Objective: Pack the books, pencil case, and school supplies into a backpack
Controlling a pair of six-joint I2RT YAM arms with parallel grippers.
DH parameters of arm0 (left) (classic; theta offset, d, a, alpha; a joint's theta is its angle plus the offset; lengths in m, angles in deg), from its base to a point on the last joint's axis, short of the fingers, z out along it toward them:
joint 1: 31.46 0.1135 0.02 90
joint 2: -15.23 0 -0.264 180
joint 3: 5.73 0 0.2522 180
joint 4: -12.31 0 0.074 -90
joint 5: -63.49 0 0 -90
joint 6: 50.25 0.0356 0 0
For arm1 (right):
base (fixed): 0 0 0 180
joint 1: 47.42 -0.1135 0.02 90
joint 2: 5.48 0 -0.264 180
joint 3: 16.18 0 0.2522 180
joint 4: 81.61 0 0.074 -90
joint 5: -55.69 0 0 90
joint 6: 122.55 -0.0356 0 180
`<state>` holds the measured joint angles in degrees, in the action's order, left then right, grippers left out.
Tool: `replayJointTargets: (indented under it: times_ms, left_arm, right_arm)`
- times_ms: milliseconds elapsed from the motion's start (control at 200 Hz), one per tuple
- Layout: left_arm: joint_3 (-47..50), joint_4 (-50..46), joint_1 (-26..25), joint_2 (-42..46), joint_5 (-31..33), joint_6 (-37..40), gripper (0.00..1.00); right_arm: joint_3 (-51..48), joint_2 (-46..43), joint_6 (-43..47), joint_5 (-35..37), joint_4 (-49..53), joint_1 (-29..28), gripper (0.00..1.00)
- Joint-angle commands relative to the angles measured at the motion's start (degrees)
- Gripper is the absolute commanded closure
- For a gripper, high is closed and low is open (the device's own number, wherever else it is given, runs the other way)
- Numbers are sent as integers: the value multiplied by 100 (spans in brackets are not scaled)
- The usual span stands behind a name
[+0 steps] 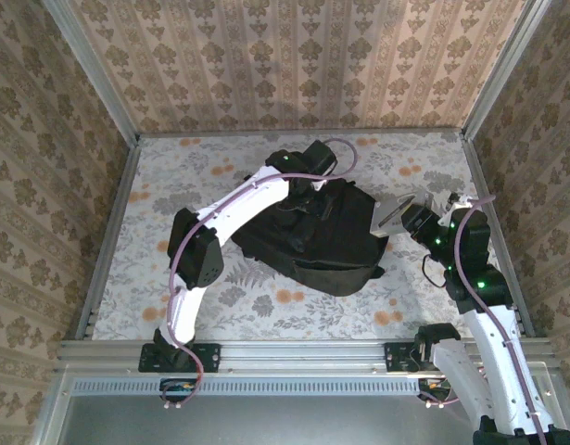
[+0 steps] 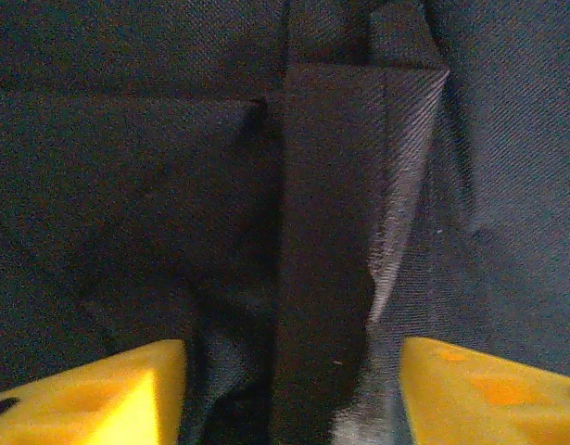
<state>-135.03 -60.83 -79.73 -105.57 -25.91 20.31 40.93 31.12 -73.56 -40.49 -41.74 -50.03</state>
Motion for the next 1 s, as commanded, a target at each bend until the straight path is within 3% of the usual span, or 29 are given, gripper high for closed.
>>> replayJointTargets:
  times_ms: [0, 225, 370, 840, 995]
  left_arm:
    - [44, -52, -49, -101, -377, 45, 49]
    - [304, 215, -32, -85, -686, 167, 90]
    - [415, 329, 110, 68, -952, 78, 100]
    - [1021, 691, 1292, 1886, -1868, -141, 100]
    - [1330, 1142, 1636, 2274, -2529, -402, 100]
  right_arm:
    - [102, -91, 137, 143, -85, -27, 58]
    - [20, -100, 154, 67, -154, -55, 58]
    - [-13, -100, 162, 68, -144, -64, 58]
    - [1032, 45, 67, 600, 259, -90, 59]
    - [961, 88, 23, 570, 218, -90, 59]
